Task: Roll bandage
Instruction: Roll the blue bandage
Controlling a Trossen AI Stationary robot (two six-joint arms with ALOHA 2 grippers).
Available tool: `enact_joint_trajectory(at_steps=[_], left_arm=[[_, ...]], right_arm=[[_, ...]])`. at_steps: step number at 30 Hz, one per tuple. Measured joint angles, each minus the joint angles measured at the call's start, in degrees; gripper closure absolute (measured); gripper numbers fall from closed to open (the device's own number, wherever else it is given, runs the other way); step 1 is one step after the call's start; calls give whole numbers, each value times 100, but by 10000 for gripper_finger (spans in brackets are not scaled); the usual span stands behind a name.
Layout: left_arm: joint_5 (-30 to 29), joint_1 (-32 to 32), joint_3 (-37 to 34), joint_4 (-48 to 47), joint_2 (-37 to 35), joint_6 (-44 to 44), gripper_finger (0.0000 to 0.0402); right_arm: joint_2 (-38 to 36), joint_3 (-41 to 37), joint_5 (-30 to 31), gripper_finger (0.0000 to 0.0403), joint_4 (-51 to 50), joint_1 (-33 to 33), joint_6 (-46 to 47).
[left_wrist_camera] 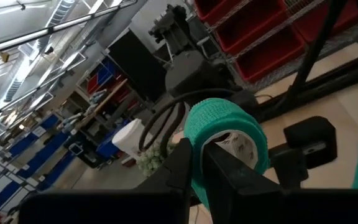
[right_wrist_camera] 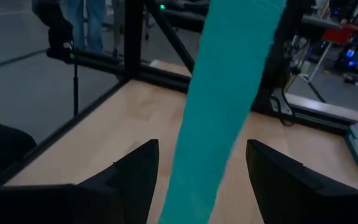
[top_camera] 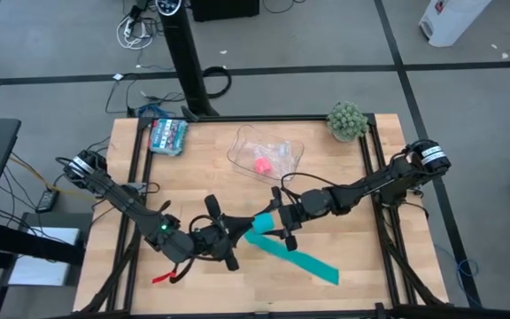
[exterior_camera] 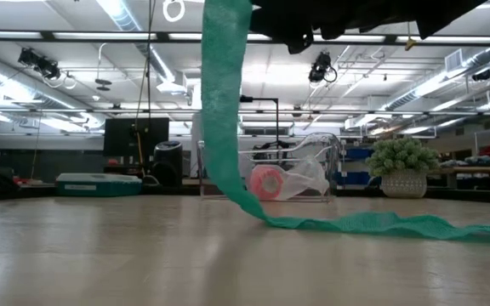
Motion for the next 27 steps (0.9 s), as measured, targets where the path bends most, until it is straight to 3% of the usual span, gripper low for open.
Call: enact_joint_trajectory(at_steps=[7,12,21,27], left_arm=[[-2,76,0,154,0,68,362],[89,179,0,463,0,121,362],[456,297,-2,817,7,-21,362],[632,249,-2,997,7,-29,362]], right_arm=[[0,-2,-113,194,419,-1,-63],[0,-2,-103,234,535,-1,-151],[1,-2,317,392,154,-263,-454],[1,-2,85,400,-124,-769,-507]])
